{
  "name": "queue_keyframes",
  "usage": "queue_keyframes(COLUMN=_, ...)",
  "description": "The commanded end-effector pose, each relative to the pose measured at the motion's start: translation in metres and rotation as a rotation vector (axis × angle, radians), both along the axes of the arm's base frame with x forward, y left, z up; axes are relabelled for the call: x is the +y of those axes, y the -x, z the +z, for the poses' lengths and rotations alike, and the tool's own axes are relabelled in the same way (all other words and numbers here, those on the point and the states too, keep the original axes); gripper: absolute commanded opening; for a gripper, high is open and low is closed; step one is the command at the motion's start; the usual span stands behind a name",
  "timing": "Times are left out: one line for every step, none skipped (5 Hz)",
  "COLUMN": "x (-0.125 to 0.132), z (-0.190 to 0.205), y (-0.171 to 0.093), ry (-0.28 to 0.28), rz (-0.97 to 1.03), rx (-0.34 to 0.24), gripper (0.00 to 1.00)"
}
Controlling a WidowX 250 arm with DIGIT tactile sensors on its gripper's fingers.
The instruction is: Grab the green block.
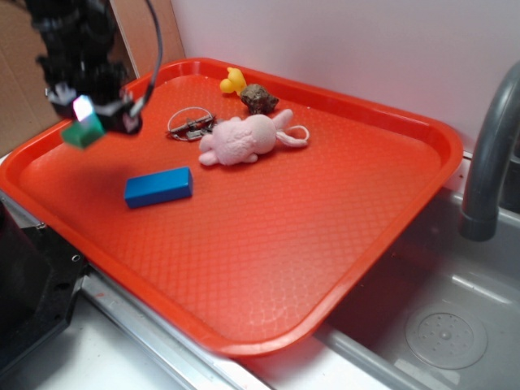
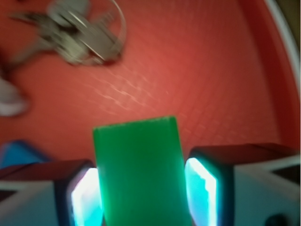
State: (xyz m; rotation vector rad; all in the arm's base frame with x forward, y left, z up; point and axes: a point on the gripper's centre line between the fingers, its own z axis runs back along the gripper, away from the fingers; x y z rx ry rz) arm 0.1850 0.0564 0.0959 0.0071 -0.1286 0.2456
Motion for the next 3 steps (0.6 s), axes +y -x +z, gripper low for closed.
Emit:
queue_keyframes(x=-0.028, z=0.087, y=-0.022, ry=-0.015, rz=-0.034, rx=-0.024, gripper=0.00)
queue_keyframes(x=-0.037, z=0.109, y=-0.021, ry=-0.020, rz=-0.051, rx=-0.040, gripper=0.00)
queue_keyframes(x=-0.043, z=0.118, y=-0.015, ry=-0.061, rz=-0.048, rx=-0.022, gripper=0.00)
